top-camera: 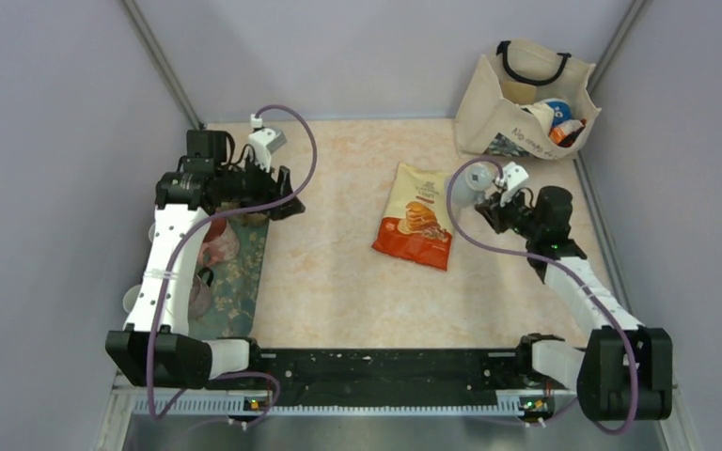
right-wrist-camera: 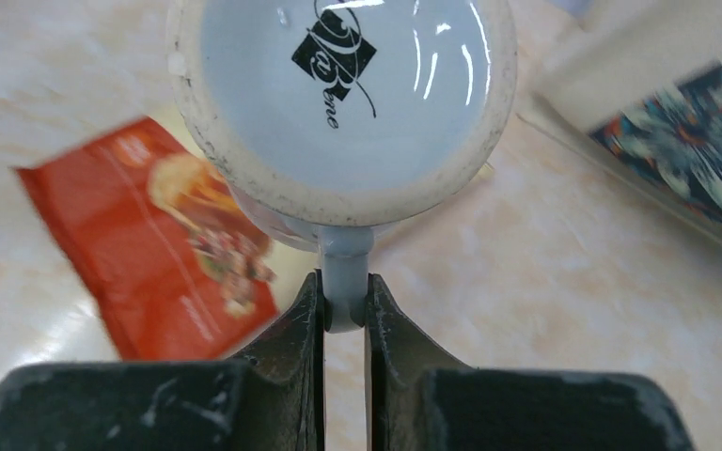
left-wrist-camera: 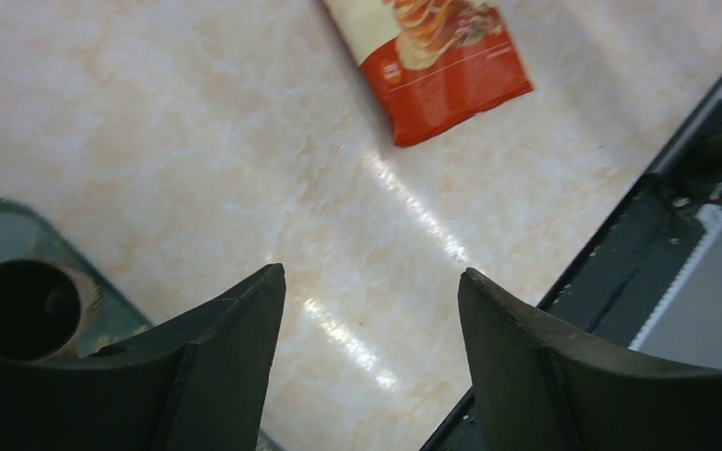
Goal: Turn the mug right side up
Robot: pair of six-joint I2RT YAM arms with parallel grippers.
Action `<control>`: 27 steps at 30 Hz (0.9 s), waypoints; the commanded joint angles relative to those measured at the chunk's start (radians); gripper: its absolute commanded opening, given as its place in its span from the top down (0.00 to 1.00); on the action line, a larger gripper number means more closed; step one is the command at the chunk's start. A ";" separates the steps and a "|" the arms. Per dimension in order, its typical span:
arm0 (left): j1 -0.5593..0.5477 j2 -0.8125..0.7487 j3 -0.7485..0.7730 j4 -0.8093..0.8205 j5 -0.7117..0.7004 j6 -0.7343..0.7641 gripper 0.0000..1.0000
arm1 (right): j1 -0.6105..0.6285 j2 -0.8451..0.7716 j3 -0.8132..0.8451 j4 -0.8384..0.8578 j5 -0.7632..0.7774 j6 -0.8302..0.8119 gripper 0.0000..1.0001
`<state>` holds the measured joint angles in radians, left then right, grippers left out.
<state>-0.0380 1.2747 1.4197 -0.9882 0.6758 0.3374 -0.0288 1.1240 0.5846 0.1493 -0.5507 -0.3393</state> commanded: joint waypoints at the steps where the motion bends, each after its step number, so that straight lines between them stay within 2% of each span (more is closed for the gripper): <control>1: -0.006 -0.011 -0.016 0.217 0.273 -0.235 0.24 | 0.189 -0.117 -0.005 0.324 0.008 0.292 1.00; 6: -0.040 -0.031 -0.073 0.473 0.402 -0.498 0.21 | 0.440 -0.092 0.074 0.450 0.133 0.481 1.00; 11: -0.069 -0.028 -0.114 0.635 0.436 -0.679 0.26 | 0.563 -0.003 0.123 0.708 0.209 0.704 1.00; 15: -0.104 0.007 -0.123 0.829 0.482 -0.837 0.30 | 0.645 0.068 0.197 0.739 0.242 0.735 1.00; 19: -0.136 0.042 -0.102 0.839 0.473 -0.858 0.30 | 0.680 0.121 0.231 0.838 0.258 0.815 1.00; 27: -0.154 0.068 -0.085 0.945 0.468 -0.905 0.30 | 0.710 0.171 0.269 0.825 0.248 0.815 1.00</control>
<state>-0.1848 1.3384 1.2964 -0.1745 1.1213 -0.5125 0.6621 1.2976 0.7845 0.8288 -0.3195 0.4477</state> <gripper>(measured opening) 0.704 0.099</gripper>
